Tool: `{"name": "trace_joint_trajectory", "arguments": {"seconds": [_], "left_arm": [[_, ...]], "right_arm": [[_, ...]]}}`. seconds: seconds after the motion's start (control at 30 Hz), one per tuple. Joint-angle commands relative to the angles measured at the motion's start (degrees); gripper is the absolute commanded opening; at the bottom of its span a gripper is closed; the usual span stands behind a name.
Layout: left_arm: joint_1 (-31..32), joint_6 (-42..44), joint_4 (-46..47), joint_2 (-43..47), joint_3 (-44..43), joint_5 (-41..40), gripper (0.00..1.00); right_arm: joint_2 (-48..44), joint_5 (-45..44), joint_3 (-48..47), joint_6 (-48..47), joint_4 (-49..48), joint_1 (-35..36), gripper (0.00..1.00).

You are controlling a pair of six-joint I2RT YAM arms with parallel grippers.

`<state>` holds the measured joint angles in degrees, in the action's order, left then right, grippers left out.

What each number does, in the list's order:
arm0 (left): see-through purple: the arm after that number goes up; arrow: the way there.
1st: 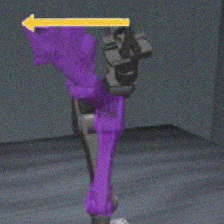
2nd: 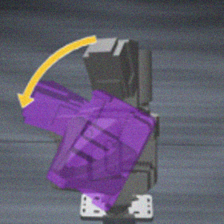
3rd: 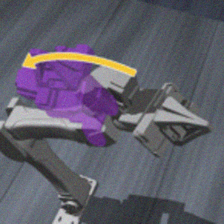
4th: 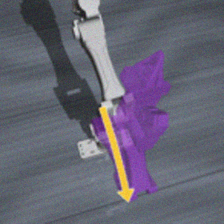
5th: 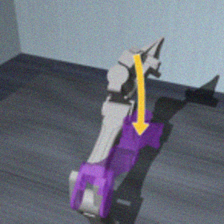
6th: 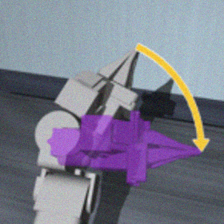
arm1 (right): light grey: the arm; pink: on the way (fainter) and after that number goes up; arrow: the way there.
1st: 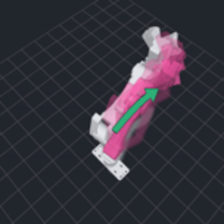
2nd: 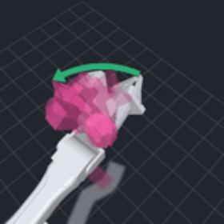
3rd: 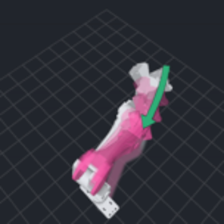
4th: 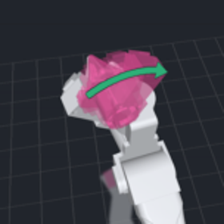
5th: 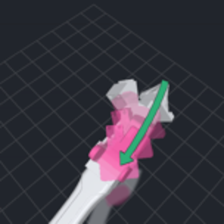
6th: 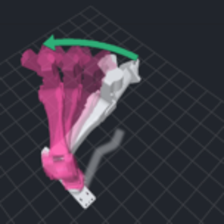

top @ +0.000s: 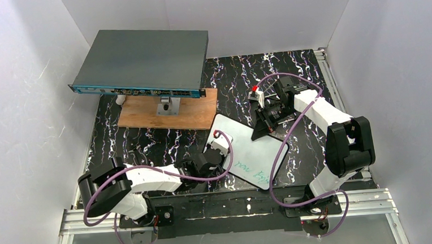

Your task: Erase the whiteboard

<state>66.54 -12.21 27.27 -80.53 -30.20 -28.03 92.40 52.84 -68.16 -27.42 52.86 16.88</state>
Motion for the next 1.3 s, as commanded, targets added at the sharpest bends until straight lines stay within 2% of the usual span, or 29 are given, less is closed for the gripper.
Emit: {"name": "trace_joint_trajectory", "arguments": {"seconds": [0.0, 0.2, 0.4, 0.63, 0.8, 0.93, 1.0, 1.13, 1.27], "left_arm": [[-0.7, 1.5, -0.1, -1.2, -3.1, 5.1, 0.0], [3.8, 3.9, -5.0, -7.4, -12.6, 10.1, 0.0], [5.0, -0.2, -10.8, -11.8, -17.2, 5.6, 0.0], [3.2, -4.5, -13.9, -6.9, -12.3, -6.9, 0.0], [-2.9, -9.7, -15.4, 0.6, -6.2, -6.8, 0.0], [-3.3, -9.6, -12.9, 2.8, -3.6, -4.9, 0.0], [-3.0, -8.1, -8.3, 2.7, -2.3, -0.9, 0.0], [1.8, -1.3, 1.4, 0.5, -1.4, 1.2, 0.0], [5.2, 0.6, 2.4, -4.0, -4.6, 1.3, 0.0]], "right_arm": [[-1.3, 7.6, -0.2, -5.9, 1.3, 2.1, 0.01], [-1.3, 7.6, -0.2, -5.9, 1.3, 2.1, 0.01], [-1.3, 7.6, -0.2, -5.9, 1.3, 2.1, 0.01], [-1.4, 7.7, -0.3, -6.0, 1.3, 2.1, 0.01], [-1.5, 7.7, -0.2, -6.0, 1.4, 2.1, 0.01], [-1.4, 7.7, -0.2, -6.0, 1.3, 2.1, 0.01], [-1.3, 8.2, -0.2, -5.6, 1.0, 2.1, 0.01], [-1.0, 9.1, -0.1, -2.8, -0.6, 2.1, 0.01], [-0.9, 8.1, 0.5, 0.8, -3.4, 2.1, 0.01]]}}
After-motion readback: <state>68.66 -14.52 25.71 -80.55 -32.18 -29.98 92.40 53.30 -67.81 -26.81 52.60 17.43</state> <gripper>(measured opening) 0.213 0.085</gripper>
